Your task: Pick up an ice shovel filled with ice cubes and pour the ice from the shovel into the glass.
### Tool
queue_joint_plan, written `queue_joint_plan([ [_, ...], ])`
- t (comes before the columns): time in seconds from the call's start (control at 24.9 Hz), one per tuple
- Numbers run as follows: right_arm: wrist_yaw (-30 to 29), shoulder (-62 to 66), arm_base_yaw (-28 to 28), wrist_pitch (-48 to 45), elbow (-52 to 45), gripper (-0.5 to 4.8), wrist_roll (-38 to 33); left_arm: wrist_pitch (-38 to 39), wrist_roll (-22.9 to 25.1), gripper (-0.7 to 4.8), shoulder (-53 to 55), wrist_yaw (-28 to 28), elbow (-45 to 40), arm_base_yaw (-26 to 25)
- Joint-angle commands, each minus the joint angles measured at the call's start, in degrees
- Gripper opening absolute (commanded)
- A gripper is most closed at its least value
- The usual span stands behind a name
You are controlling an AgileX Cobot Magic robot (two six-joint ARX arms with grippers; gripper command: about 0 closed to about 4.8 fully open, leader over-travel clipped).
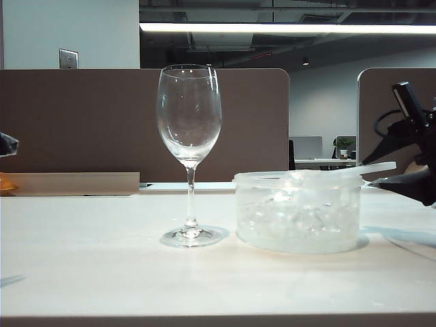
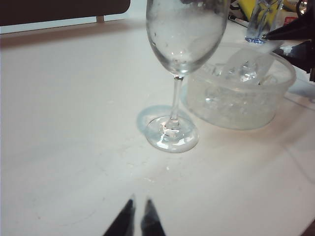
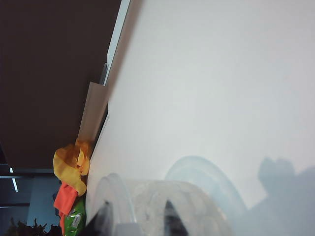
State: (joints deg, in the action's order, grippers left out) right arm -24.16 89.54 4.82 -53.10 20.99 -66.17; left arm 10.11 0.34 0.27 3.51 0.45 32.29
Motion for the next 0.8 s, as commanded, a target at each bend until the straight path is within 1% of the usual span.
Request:
queue_joint_plan([
  [0.04,0.07,-0.2,0.0,-1.18,-0.07,0.77,-0.07,0.11,-0.15,0.29,0.04,0.24,-0.02,-0.07],
  [0.16,0.48,-0.2,0.0,-1.18,-0.07,0.73,-0.07,0.11,-0.15,0.29,0.04,0.22,-0.02,-0.07],
  [0.28,1.38,-0.2,-0.02,-1.22,-0.09,0.44,-0.52,0.11,-0.15,0.29,0.04,0.24,-0.02,-0.07],
  [0.36,2.08,-0.2,-0.02,-1.2,-0.09,0.39,-1.53,0.11,-0.15,0.29,0.04,0.26,-0.02,-0.07],
  [0.44,2.38,-0.2,-0.02,-1.31,-0.07,-0.02,-2.73,0.11,-0.15,0.29,0.04,0.24,-0.02,-0.07],
  [0.56,2.4,-0.2,-0.02,-1.4,-0.07,-0.01,-3.52,0.11,-0.15,0.29,0.04,0.22,-0.02,-0.07],
  [0.8,2.14,-0.2,0.0,-1.42,-0.2,-0.01,-7.52,0.11,-0.15,0.29,0.04,0.24,-0.02,-0.07],
])
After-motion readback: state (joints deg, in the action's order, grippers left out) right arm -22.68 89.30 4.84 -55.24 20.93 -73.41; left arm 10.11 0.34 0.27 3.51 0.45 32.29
